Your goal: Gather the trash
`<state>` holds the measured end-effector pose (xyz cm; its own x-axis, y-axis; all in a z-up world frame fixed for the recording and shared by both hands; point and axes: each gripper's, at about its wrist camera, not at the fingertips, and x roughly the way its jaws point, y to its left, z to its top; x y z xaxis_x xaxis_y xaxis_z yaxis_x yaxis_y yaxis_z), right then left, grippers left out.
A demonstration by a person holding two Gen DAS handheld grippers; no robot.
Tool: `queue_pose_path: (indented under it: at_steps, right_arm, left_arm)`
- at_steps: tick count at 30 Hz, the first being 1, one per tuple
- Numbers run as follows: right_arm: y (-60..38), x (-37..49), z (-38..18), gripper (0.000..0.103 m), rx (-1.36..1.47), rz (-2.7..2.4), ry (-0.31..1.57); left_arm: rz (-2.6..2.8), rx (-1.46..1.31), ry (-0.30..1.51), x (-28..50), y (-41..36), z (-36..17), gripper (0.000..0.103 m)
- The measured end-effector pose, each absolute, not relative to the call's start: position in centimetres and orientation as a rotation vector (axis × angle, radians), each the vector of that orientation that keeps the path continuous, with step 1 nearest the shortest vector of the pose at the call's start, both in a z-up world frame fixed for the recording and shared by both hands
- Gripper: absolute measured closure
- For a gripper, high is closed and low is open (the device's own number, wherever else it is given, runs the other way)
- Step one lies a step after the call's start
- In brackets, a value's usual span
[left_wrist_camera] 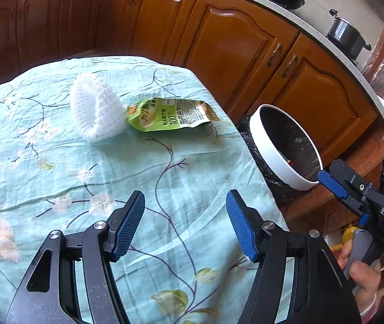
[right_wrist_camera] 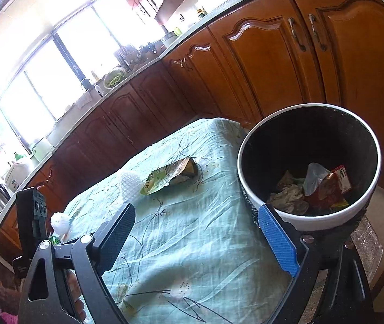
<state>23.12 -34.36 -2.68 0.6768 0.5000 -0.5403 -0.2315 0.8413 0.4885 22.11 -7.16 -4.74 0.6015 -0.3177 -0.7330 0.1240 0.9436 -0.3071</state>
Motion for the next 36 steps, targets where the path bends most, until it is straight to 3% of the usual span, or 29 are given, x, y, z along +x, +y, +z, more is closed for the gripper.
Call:
queue_pose_path:
  at_steps: [13, 25, 27, 30, 32, 33, 34, 36]
  right_arm:
    - [-29.7, 27.1, -4.4, 0.009, 0.439, 0.481, 0.791]
    - [-26.9, 34.9, -7.4, 0.012, 0.563, 0.486, 0.879]
    - [-26.9, 36.1, -8.3, 0.016, 0.594, 0.476, 0.903]
    - [-26.6, 37.2, -9.2, 0.039, 0.589, 0.461, 0.926]
    - [-26.3, 37.3, -9.6, 0.068, 0.575, 0.461, 0.943]
    - [-26.1, 37.2, -9.7, 0.071, 0.565, 0.46, 0.948]
    - [-26.0, 36.9, -9.6, 0.075, 0.553, 0.46, 0.943]
    - [-26.2, 36.0, -9.2, 0.079, 0.535, 0.461, 0.928]
  left_arm:
    - [-0.166, -0.286, 0.864, 22.9, -2.3, -4.0, 0.039]
    - [-0.07, -0.298, 0.888, 29.5, 0.3, -4.1, 0.038]
    - [-0.064, -0.32, 0.901, 30.8, 0.7, -4.6, 0.038]
    - [-0.053, -0.334, 0.911, 32.1, 0.8, -5.2, 0.039]
    - [-0.052, -0.323, 0.913, 32.4, 0.7, -5.6, 0.042]
    - [-0.058, -0.318, 0.915, 32.6, 0.6, -5.8, 0.047]
    - [-0.064, -0.313, 0.919, 32.6, 0.5, -5.9, 0.063]
    - [-0.066, -0.287, 0.925, 32.5, 0.3, -6.0, 0.077]
